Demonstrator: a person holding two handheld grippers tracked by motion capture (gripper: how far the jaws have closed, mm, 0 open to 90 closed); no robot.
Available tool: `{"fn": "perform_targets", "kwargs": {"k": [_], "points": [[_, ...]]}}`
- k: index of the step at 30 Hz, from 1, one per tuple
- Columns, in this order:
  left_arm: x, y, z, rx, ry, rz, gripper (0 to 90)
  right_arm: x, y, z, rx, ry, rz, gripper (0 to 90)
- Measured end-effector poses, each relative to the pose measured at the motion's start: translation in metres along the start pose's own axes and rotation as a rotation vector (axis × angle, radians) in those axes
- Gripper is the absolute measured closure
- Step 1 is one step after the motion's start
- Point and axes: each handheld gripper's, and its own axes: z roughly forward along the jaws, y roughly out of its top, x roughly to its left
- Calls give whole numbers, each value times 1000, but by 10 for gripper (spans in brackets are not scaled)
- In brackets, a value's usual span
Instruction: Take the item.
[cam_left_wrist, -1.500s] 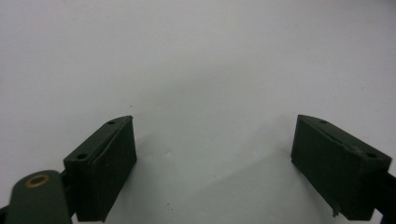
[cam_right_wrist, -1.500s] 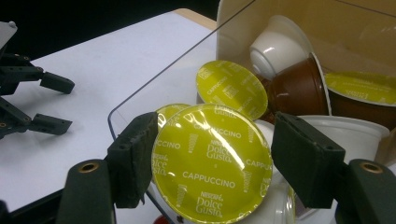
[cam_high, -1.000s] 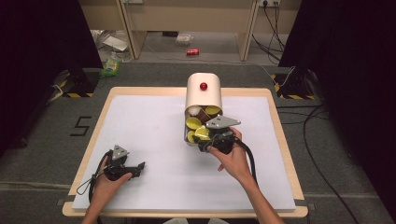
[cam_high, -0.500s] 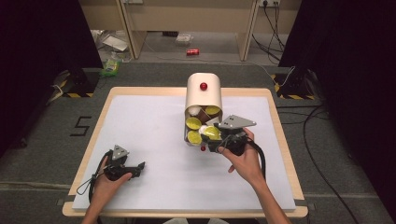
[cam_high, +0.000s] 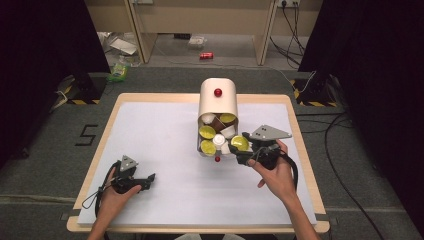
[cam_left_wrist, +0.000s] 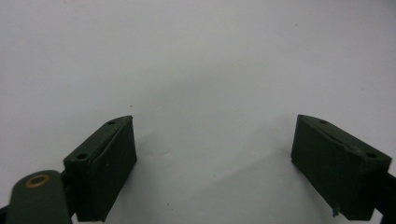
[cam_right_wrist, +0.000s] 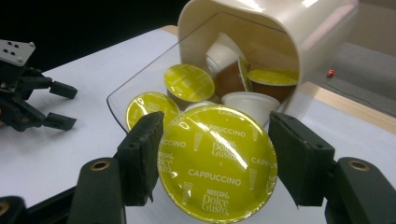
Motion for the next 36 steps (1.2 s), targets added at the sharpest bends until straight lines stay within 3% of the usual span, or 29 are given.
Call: {"fn": "perform_targets", "kwargs": {"k": [8, 15, 25, 36], "points": [[0, 0, 0, 0, 0, 0, 133, -17, -13, -18, 4, -46, 24, 383], [0, 0, 0, 0, 0, 0, 132, -30, -29, -25, 33, -78, 50, 383], [0, 0, 0, 0, 1, 0, 133, -48, -47, -21, 66, -122, 78, 383], [0, 0, 0, 0, -1, -2, 132, -69, -70, -6, 111, -166, 105, 383]]}}
